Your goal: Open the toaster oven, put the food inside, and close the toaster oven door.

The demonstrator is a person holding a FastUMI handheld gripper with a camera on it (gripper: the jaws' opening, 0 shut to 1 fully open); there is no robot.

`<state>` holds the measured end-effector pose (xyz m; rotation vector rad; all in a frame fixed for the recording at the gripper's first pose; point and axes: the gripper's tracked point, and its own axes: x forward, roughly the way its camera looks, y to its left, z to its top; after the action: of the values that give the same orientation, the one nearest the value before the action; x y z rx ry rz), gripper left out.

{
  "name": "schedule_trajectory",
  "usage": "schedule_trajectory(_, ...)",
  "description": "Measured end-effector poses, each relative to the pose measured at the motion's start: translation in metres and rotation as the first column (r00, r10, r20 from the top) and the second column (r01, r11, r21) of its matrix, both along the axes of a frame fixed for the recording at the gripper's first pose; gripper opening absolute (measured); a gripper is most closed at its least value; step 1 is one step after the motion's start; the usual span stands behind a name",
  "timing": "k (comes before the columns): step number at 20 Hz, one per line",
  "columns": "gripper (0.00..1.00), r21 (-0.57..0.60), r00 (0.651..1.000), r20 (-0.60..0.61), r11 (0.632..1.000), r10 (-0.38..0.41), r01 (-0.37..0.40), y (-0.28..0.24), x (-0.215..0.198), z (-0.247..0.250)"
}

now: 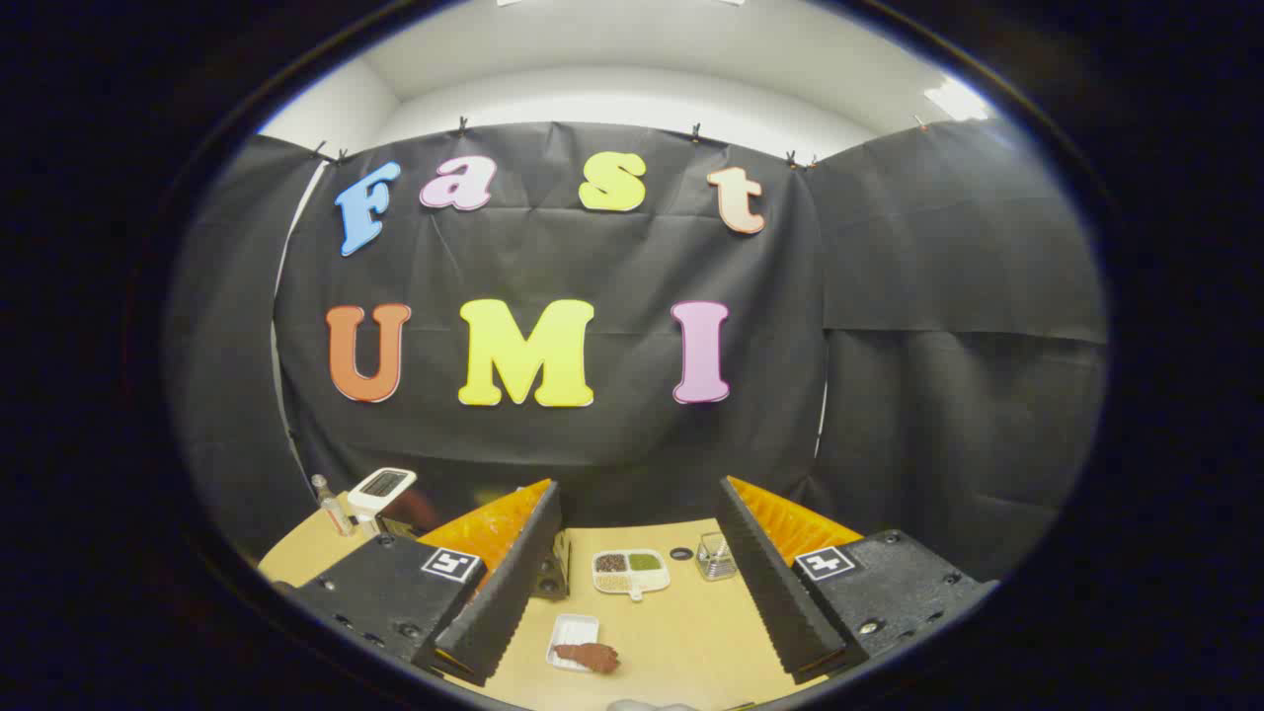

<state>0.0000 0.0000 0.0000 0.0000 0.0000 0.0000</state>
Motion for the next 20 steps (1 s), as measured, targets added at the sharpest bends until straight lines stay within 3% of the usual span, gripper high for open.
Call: schedule_trajectory(20, 1.0, 0.01, 1.0, -0.009, 1.0, -0.004, 0.004, 0.017, 0.01, -0.008)
